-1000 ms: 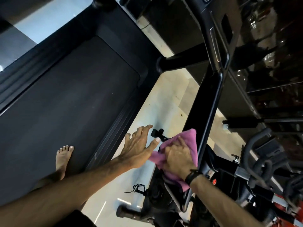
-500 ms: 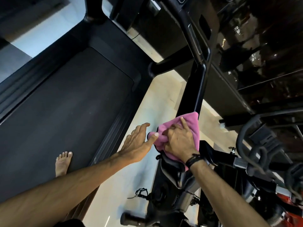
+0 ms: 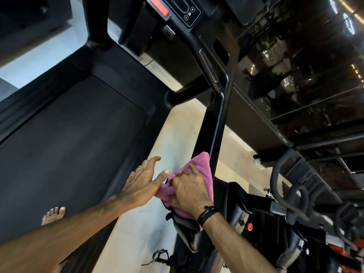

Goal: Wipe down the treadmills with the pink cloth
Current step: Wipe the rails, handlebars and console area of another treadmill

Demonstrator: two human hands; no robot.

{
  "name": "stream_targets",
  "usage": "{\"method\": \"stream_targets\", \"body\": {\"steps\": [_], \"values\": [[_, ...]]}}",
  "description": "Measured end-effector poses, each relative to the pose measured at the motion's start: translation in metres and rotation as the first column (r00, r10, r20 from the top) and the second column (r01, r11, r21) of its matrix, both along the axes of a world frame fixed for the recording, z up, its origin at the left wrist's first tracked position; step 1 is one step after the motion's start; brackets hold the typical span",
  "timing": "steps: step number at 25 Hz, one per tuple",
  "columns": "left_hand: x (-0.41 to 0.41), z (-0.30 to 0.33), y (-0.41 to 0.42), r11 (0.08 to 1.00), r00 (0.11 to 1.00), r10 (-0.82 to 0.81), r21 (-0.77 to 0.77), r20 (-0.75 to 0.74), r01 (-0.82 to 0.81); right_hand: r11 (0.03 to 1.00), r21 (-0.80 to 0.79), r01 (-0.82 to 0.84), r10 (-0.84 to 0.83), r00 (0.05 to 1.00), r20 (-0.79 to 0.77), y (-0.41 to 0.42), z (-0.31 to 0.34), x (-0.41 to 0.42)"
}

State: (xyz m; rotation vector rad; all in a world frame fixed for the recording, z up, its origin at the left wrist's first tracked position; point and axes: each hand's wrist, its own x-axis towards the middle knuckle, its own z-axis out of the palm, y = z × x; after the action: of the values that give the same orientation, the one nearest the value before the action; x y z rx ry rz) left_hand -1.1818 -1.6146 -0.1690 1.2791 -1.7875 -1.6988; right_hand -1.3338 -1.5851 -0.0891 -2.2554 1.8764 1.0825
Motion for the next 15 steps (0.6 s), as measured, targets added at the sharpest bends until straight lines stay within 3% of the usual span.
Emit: {"method": "stream_targets", "body": {"steps": [7,9,11,15], "values": [[-0.005,0.0,-0.035,1.0,1.0,0.008,-0.018,0.017,-0.007,0.996,-0.041,0.076,-0.083,0.975,-0.205,-0.063,-0.014,-0.019],[-0.006,0.001,-0.045,1.0,1.0,0.003,-0.014,0.028,-0.003,0.999,0.044,-0.014,0.026,0.96,-0.28,-0.039,-0.015,-0.008],[-0.011,0.005,-0.056,1.0,0.999,-0.014,-0.024,0.033,0.015,0.993,0.094,-0.07,0.095,0.948,-0.303,-0.029,-0.009,-0.003],[-0.016,0.015,-0.065,0.998,0.999,-0.028,-0.049,0.02,0.029,0.999,0.047,0.007,0.007,0.957,-0.292,-0.074,-0.025,-0.021]]}}
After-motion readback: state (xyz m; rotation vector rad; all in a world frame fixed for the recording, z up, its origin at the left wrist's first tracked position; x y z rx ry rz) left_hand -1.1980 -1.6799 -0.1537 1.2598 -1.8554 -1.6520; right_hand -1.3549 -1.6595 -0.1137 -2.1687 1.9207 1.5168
